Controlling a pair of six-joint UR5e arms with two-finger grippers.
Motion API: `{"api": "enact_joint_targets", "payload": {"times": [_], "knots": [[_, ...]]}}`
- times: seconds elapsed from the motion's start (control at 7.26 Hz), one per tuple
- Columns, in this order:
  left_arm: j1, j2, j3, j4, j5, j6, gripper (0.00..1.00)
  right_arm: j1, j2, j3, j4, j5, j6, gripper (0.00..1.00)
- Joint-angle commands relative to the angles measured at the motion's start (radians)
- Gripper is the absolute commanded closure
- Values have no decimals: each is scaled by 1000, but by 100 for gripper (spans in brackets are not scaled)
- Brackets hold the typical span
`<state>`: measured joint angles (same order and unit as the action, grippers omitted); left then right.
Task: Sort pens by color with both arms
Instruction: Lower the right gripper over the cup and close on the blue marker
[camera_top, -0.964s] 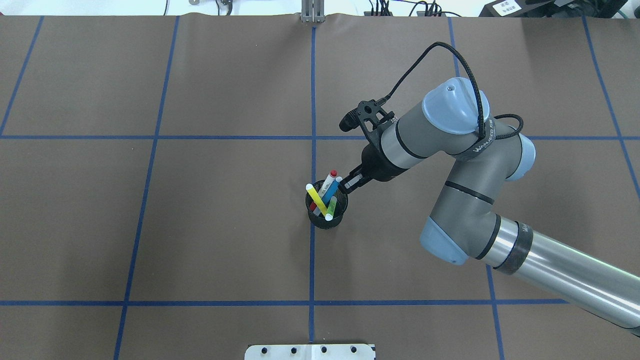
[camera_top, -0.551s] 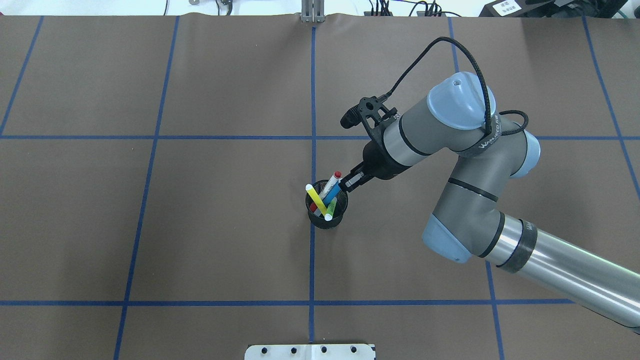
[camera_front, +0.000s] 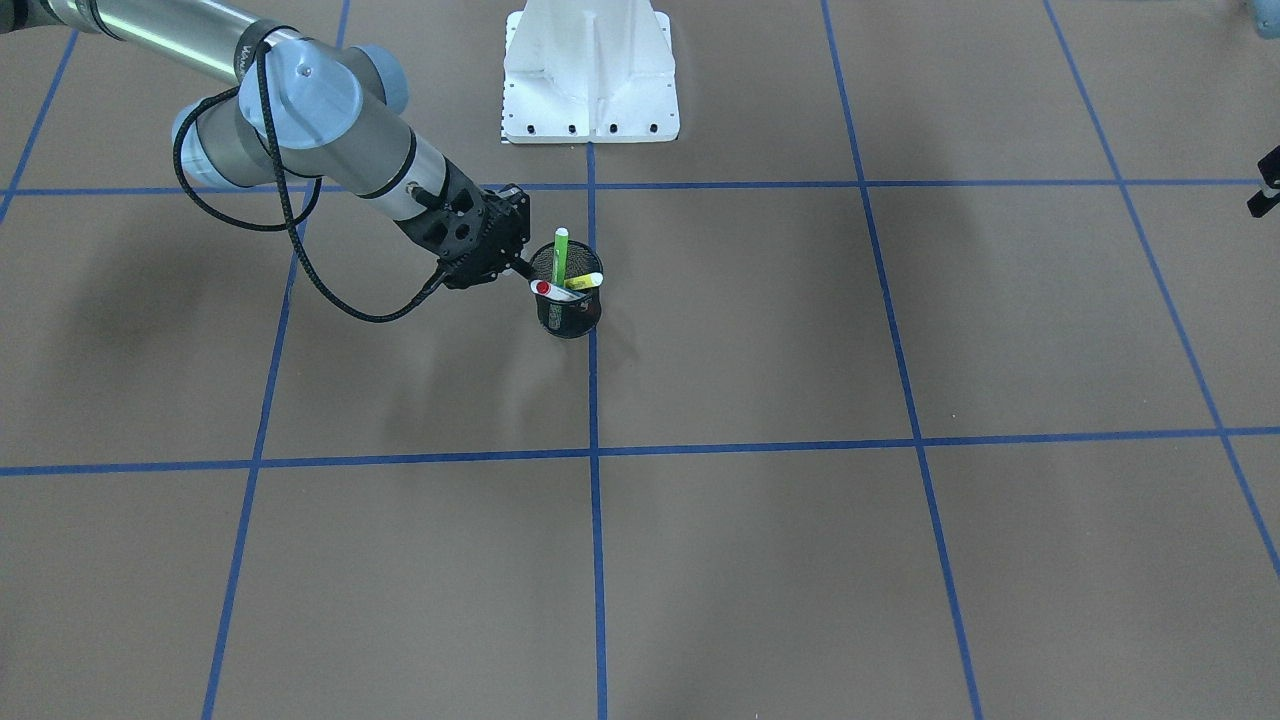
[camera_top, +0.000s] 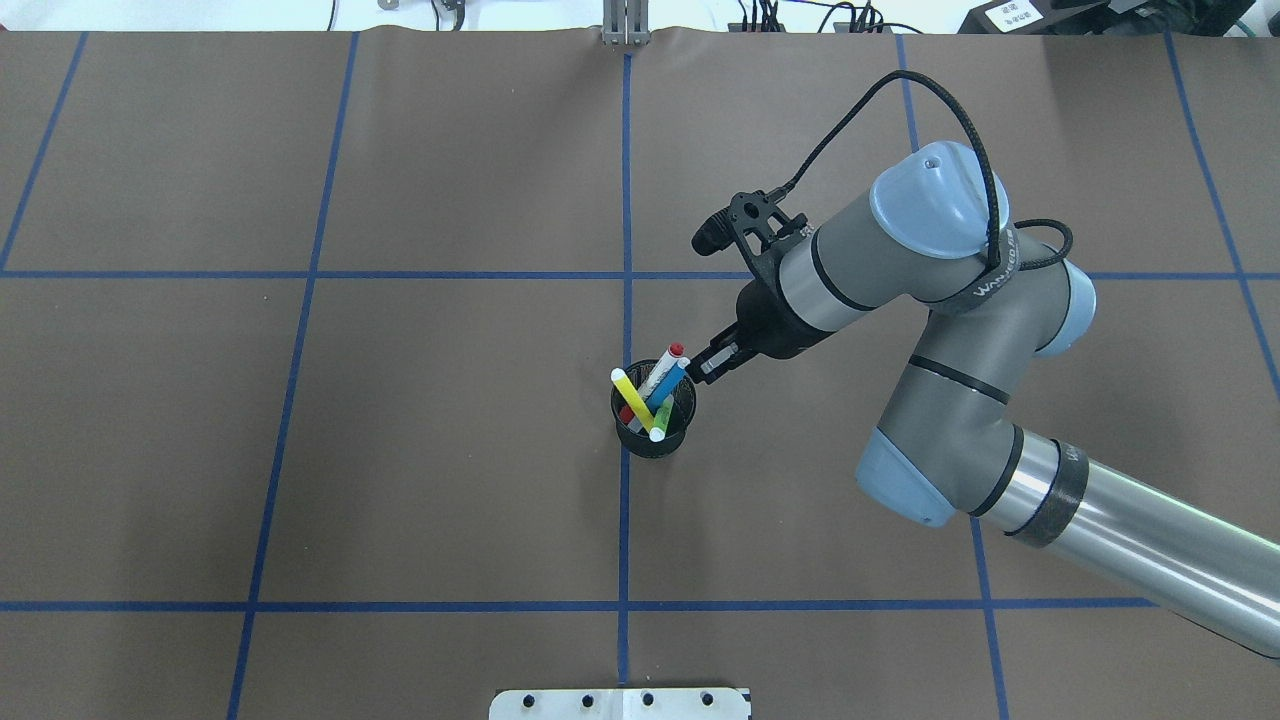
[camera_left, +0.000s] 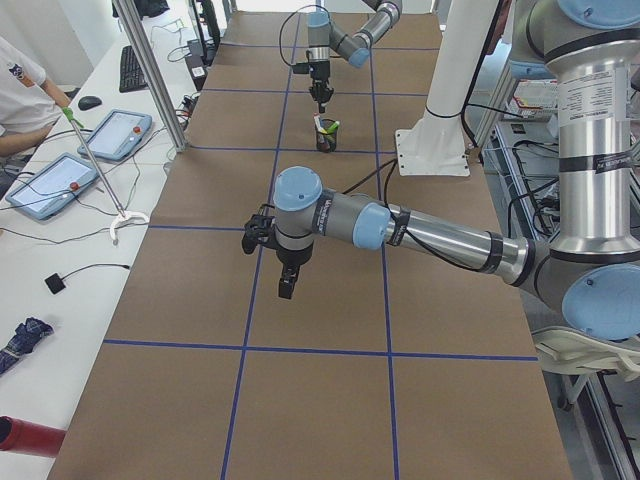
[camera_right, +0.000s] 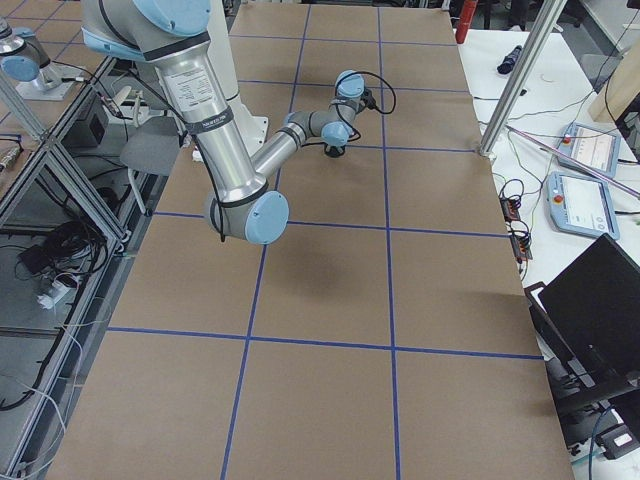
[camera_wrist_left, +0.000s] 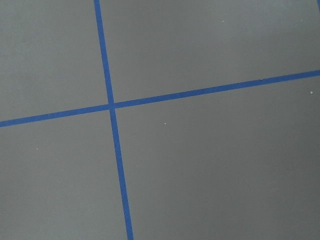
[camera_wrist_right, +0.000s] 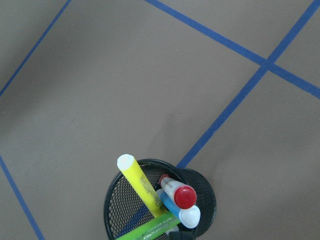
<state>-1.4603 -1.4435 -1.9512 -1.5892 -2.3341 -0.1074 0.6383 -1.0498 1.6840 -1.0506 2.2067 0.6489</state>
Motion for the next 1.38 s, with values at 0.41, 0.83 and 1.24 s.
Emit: {"api": "enact_joint_targets", "payload": {"times": [0.41,0.83,1.24], "knots": [[0,0,0,0,-1,0,0,-15,11,-30,0,-65,-43,5],[0,0,-2,2,-1,-2,0,-32,11,-30,1,-70,-68,15],[0,2,-5,2,-1,-3,0,-37,25,-30,1,-90,-66,38]]}}
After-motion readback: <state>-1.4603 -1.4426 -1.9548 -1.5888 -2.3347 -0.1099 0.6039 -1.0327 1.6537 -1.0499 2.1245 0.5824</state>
